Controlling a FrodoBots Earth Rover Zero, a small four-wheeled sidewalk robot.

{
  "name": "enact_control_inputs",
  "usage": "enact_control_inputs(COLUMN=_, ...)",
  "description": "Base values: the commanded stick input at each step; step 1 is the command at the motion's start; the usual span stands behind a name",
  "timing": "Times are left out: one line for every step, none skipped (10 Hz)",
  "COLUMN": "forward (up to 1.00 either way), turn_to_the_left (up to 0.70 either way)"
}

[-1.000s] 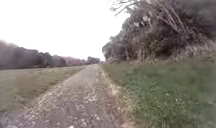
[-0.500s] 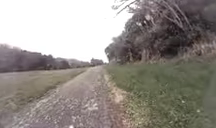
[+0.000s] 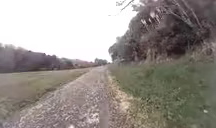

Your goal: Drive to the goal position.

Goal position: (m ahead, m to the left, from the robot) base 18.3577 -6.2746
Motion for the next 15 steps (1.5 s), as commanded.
enact_control_inputs(forward=0.60, turn_to_the_left=0.00)
enact_control_inputs(forward=0.60, turn_to_the_left=0.00)
enact_control_inputs(forward=0.60, turn_to_the_left=0.00)
enact_control_inputs(forward=0.60, turn_to_the_left=0.00)
enact_control_inputs(forward=0.60, turn_to_the_left=0.00)
enact_control_inputs(forward=0.60, turn_to_the_left=0.00)
enact_control_inputs(forward=0.60, turn_to_the_left=0.00)
enact_control_inputs(forward=0.60, turn_to_the_left=0.15)
enact_control_inputs(forward=0.60, turn_to_the_left=0.15)
enact_control_inputs(forward=0.60, turn_to_the_left=0.15)
enact_control_inputs(forward=0.60, turn_to_the_left=0.15)
enact_control_inputs(forward=0.60, turn_to_the_left=0.15)
enact_control_inputs(forward=0.60, turn_to_the_left=0.15)
enact_control_inputs(forward=0.60, turn_to_the_left=0.15)
enact_control_inputs(forward=0.60, turn_to_the_left=0.15)
